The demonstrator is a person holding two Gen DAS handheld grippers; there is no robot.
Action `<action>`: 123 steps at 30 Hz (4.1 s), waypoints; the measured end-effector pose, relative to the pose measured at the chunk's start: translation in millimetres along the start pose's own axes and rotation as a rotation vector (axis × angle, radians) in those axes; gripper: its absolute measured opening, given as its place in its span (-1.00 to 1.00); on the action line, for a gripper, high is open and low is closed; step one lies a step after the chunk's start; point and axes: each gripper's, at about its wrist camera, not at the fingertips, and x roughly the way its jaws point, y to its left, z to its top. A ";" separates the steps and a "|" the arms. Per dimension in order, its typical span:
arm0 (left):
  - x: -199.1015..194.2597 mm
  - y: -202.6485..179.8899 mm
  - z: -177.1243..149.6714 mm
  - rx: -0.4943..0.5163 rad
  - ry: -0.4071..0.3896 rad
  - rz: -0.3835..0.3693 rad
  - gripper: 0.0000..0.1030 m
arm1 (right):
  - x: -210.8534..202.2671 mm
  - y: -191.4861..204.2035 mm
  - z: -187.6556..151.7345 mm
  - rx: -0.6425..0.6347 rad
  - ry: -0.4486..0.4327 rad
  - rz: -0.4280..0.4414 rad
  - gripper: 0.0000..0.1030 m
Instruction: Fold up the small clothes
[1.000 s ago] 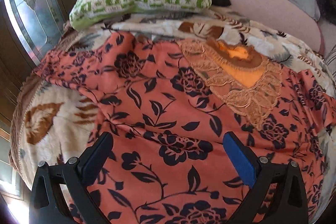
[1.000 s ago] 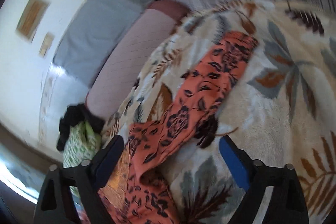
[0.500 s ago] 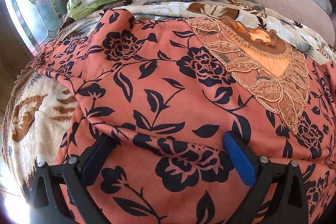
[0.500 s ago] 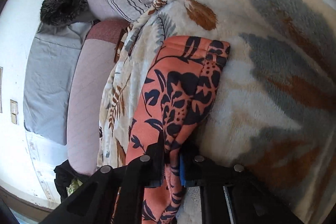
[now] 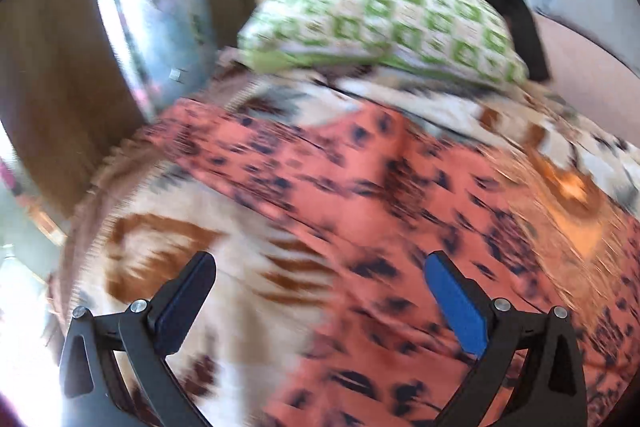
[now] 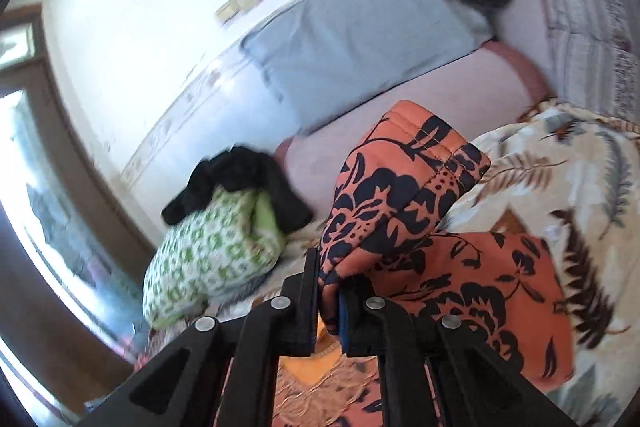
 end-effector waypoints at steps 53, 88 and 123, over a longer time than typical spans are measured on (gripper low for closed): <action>68.6 -77.2 28.6 0.118 0.175 -0.414 0.34 | 42.3 -152.5 -96.2 0.445 0.408 -0.099 -0.38; 83.3 171.7 43.0 -0.555 0.081 -0.113 0.87 | 49.0 -110.9 -105.4 0.201 0.416 -0.083 -0.21; -78.5 -174.6 2.8 0.628 -0.222 -0.634 -0.67 | 24.1 -120.6 -76.4 0.304 0.277 -0.095 0.12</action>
